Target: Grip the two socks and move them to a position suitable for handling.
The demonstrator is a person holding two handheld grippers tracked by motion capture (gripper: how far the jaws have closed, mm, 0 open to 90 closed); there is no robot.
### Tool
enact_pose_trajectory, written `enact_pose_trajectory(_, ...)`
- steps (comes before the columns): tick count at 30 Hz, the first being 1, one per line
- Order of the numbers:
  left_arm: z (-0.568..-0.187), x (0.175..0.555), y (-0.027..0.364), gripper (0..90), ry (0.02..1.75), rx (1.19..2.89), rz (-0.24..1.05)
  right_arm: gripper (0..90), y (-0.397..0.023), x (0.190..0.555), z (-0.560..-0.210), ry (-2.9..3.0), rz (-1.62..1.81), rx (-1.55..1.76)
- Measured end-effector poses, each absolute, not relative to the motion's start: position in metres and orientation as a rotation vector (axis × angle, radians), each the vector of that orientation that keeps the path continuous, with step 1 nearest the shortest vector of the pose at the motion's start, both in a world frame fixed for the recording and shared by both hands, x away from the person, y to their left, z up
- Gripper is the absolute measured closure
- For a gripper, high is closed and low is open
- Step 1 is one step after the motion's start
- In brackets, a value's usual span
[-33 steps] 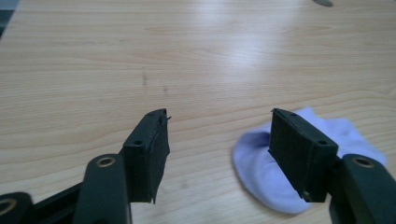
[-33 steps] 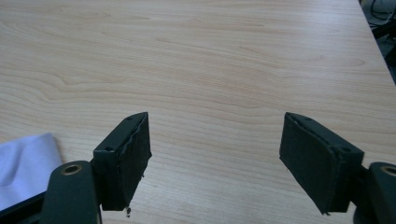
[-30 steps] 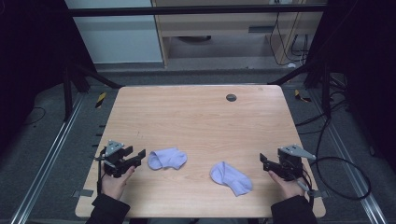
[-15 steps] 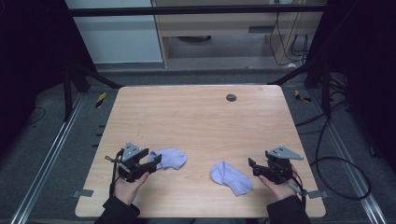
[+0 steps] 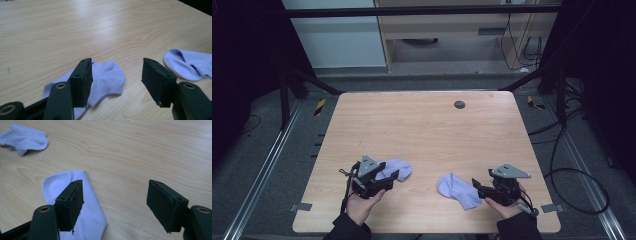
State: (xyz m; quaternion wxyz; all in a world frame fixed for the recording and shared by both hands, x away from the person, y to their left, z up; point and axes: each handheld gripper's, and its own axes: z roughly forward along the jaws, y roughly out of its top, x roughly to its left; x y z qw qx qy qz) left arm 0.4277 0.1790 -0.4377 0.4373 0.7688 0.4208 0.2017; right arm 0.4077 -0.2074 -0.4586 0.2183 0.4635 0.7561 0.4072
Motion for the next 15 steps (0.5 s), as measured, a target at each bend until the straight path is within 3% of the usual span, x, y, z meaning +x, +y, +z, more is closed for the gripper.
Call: enact_pose_trajectory(15, -0.443, 0.429, 0.146, 49.6, 1.014, 1.964, 0.475, 42.0, -0.190, 0.398, -0.468, 2.255, 1.132, 1.215)
